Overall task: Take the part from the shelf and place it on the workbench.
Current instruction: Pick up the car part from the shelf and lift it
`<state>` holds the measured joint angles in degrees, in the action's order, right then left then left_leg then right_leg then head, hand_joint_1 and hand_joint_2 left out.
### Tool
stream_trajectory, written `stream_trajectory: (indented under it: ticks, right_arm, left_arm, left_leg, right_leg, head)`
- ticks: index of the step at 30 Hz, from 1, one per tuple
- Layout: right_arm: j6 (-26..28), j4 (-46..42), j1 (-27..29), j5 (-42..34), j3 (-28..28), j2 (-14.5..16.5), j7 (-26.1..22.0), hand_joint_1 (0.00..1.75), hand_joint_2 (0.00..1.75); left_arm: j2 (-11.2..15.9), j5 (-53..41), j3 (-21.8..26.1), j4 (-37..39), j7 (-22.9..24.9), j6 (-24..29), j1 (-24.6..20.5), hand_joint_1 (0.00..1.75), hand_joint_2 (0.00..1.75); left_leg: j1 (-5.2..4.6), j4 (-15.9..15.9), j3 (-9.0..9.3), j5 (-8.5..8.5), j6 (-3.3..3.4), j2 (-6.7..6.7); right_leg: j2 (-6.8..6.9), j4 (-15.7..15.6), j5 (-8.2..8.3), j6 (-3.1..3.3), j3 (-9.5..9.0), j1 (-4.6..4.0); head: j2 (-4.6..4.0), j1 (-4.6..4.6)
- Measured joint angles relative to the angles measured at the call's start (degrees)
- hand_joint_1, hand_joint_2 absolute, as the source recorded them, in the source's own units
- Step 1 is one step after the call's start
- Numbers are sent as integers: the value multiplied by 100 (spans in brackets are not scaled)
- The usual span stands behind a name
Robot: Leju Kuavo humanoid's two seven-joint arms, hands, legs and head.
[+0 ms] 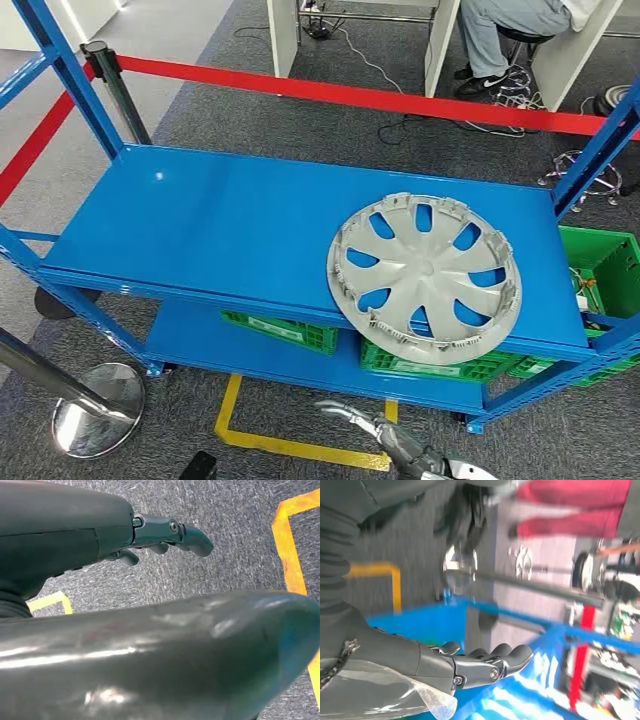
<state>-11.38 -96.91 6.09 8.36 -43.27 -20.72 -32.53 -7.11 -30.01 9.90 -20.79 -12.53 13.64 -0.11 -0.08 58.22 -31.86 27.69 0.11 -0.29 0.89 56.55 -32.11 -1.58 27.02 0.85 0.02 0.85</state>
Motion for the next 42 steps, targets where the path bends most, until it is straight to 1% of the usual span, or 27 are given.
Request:
stream_trajectory:
  ticks: [2,5,10,13,15,18,23,25,27,29,31,33,37,42]
  right_arm:
    - [301,-88,9,263,37,0,36,0,175]
    - [1313,-328,43,1123,137,4,131,0,175]
    - [3225,-495,97,2651,205,26,364,0,175]
    - [4377,-377,110,3542,184,134,571,0,175]
    - [4860,-241,134,4222,179,263,744,0,175]
    - [5024,-90,207,5048,332,489,788,0,175]
    - [5031,120,401,6142,963,984,383,0,175]
    - [5032,171,496,6388,1172,1141,305,0,175]
    - [5032,206,572,6454,1267,1209,429,0,175]
    - [5032,233,594,6423,1225,1161,811,0,175]
    - [5034,254,554,6315,1104,1039,1223,0,175]
    - [5035,274,495,6227,999,932,1467,0,175]
    - [5035,361,387,6182,838,813,1731,0,175]
    - [5035,538,318,6311,764,785,1933,0,175]
  left_arm:
    - [0,37,-2,6,1,13,3,0,0]
    - [3,134,-11,16,10,46,14,0,0]
    - [8,180,-54,17,53,55,23,0,0]
    - [10,180,-109,19,101,52,12,0,0]
    - [11,179,-161,25,130,49,-5,0,0]
    - [15,178,-235,53,160,39,-38,0,0]
    - [24,209,-373,125,176,31,-95,0,0]
    - [29,248,-418,149,182,46,-115,0,0]
    - [34,281,-452,162,186,62,-125,0,0]
    - [42,304,-481,168,185,68,-127,0,0]
    - [49,328,-510,173,185,72,-128,0,0]
    - [56,343,-542,175,186,72,-128,0,0]
    - [69,357,-602,175,186,72,-133,0,0]
    - [80,363,-687,175,200,47,-140,0,0]
  left_leg:
    - [0,0,0,0,0,0]
    - [0,0,0,0,0,0]
    - [0,0,0,0,0,0]
    - [0,0,0,0,0,0]
    - [0,0,0,0,0,0]
    - [0,0,0,1,-1,0]
    - [1,0,0,1,-1,0]
    - [0,0,0,1,-1,0]
    - [0,0,-1,1,0,0]
    - [0,0,-3,1,0,0]
    - [-1,0,-3,0,1,1]
    - [-2,0,1,0,1,1]
    - [-3,0,9,1,1,1]
    - [-3,0,11,1,1,0]
  right_leg:
    - [0,0,0,0,2,0]
    - [1,0,0,0,4,0]
    - [1,0,0,0,-1,0]
    - [0,0,0,0,0,-1]
    - [1,0,-1,1,14,-1]
    - [-1,0,-2,1,38,-1]
    - [0,0,-2,2,44,-1]
    - [0,0,-2,2,42,-1]
    - [0,0,-2,2,28,0]
    - [-2,0,-1,1,0,0]
    - [-3,0,0,0,-14,2]
    - [-3,0,0,-1,-3,4]
    - [-1,0,0,-1,18,5]
    - [0,0,0,-1,22,3]
  head:
    - [0,-1]
    - [0,0]
    - [0,0]
    - [0,0]
    - [0,0]
    - [0,2]
    - [0,1]
    - [0,2]
    - [0,1]
    - [0,1]
    - [0,1]
    - [0,0]
    - [0,0]
    - [0,2]
